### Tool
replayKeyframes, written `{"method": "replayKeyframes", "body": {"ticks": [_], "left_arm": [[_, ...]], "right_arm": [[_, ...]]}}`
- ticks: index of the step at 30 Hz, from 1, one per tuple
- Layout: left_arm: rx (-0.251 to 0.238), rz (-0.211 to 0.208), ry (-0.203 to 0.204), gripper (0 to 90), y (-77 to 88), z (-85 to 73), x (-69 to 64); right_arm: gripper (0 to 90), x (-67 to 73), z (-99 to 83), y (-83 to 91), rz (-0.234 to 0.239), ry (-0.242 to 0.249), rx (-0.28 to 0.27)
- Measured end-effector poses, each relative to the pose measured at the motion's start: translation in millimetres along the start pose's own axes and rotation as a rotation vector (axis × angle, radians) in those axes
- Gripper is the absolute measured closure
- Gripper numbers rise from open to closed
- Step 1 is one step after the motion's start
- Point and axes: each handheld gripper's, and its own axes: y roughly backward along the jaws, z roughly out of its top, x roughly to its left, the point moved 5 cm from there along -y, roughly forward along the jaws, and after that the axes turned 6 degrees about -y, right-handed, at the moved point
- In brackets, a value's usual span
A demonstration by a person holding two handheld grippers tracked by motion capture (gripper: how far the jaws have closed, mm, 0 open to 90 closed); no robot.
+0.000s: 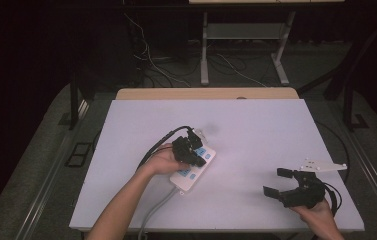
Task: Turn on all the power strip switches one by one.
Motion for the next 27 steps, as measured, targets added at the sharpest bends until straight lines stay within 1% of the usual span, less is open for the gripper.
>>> {"method": "replayKeyframes", "body": {"ticks": [6,9,14,20,23,26,27], "left_arm": [[-0.006,-0.013,0.02,89.9,-1.3,-1.1,1.3],[-0.006,-0.014,0.016,89.9,-1.2,-1.0,1.6],[0.003,0.006,-0.007,89.8,-0.6,-0.5,0.1],[0.005,0.01,-0.005,89.6,-0.5,-0.1,-0.3],[0.012,0.019,-0.015,89.5,-0.2,0.6,-1.0],[0.012,0.014,-0.006,89.4,1.3,0.0,-1.1],[0.013,0.012,-0.009,89.4,1.9,-0.7,-1.0]], "right_arm": [[0.2,0.4,-0.2,2.4,0.002,0.002,-0.005],[0.2,0.1,0.0,2.7,0.001,0.0,-0.004],[0.2,0.2,-0.5,1.7,0.002,0.0,-0.002],[0.2,-0.7,-0.7,1.3,0.002,-0.005,0.0],[0.2,-1.2,-0.6,1.0,0.001,-0.005,-0.002],[0.2,-1.2,-0.6,0.7,0.001,-0.005,0.0],[0.2,-1.2,-0.6,0.7,0.001,-0.006,0.001]]}}
